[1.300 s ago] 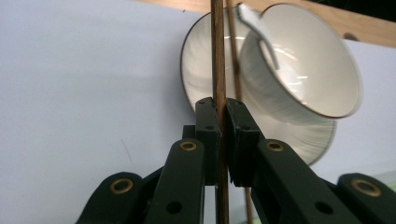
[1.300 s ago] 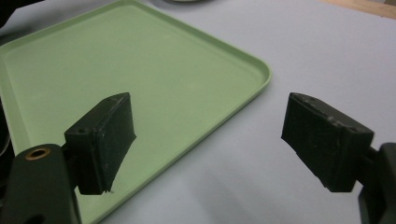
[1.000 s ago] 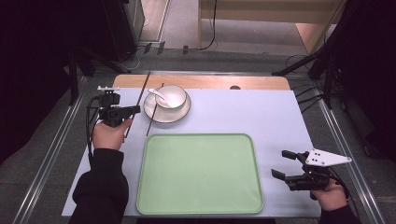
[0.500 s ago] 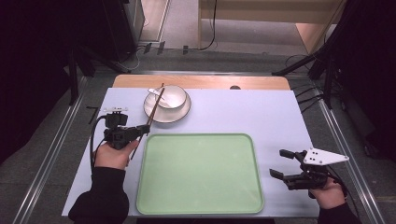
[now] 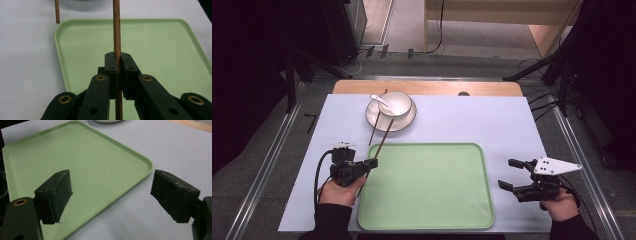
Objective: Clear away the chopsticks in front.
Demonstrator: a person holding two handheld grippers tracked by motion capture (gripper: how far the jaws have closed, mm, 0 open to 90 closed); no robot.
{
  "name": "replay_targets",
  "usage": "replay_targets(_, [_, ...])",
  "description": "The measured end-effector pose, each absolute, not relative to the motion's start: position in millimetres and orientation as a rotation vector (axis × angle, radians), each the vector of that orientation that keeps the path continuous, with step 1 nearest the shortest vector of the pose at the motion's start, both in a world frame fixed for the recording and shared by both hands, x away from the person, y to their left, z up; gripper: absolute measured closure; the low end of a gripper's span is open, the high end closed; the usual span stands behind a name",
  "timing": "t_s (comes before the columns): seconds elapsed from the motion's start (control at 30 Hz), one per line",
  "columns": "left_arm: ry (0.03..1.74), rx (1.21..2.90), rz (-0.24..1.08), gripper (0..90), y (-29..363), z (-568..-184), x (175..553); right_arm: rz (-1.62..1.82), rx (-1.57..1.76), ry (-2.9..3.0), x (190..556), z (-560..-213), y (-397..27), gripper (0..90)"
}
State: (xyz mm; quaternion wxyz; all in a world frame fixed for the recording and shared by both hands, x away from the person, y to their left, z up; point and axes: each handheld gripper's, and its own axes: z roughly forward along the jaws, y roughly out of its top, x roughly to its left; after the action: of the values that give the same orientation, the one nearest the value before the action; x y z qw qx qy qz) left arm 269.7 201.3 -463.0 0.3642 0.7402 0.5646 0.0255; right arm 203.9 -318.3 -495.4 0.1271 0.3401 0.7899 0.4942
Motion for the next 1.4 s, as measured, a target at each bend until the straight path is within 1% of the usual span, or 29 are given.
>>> replay_targets(0.13, [1.47,1.904,0.037,85.4,203.0,-467.1,257.4,1.44,0.981,2.305,205.5,-495.2,-317.3,17.9])
replay_targets(0.27, [1.495,1.921,0.035,85.3,205.9,-471.9,245.4,1.439,0.977,2.308,206.3,-495.1,-316.2,17.9])
replay_targets(0.43, [1.52,1.947,0.021,85.2,206.7,-479.2,239.7,1.44,0.977,2.311,206.7,-494.8,-315.5,17.9])
replay_targets(0.5, [1.546,1.965,0.013,85.0,206.2,-483.3,241.9,1.44,0.971,2.311,207.1,-494.8,-314.8,17.9])
replay_targets(0.53, [1.575,1.981,-0.02,85.0,205.7,-489.5,245.4,1.439,0.97,2.314,207.3,-494.8,-314.7,17.9])
replay_targets(0.6, [1.577,2.0,-0.029,85.0,205.0,-492.6,246.7,1.439,0.968,2.315,207.6,-494.8,-314.5,17.9])
replay_targets(0.77, [1.572,2.072,0.005,82.4,194.8,-500.1,253.9,1.44,0.967,2.316,208.0,-495.2,-314.6,17.9])
replay_targets(0.9, [1.563,2.072,0.016,81.6,191.4,-500.4,254.8,1.439,0.965,2.318,207.3,-494.8,-314.4,17.9])
replay_targets(0.97, [1.555,2.068,0.002,79.1,189.8,-500.5,254.7,1.44,0.966,2.318,207.6,-495.1,-314.4,17.9])
replay_targets(1.07, [1.545,2.082,-0.001,78.2,187.9,-500.3,254.1,1.442,0.967,2.319,207.8,-495.4,-314.0,17.9])
replay_targets(1.13, [1.537,2.089,0.004,78.5,186.4,-500.3,254.1,1.439,0.962,2.321,207.5,-495.1,-313.9,17.9])
replay_targets(1.23, [1.546,2.086,0.01,81.6,187.9,-500.3,255.3,1.437,0.963,2.321,207.5,-495.0,-314.0,17.9])
replay_targets(1.4, [1.581,2.049,-0.007,80.6,192.3,-500.0,263.6,1.433,0.963,2.328,207.7,-495.2,-313.4,17.9])
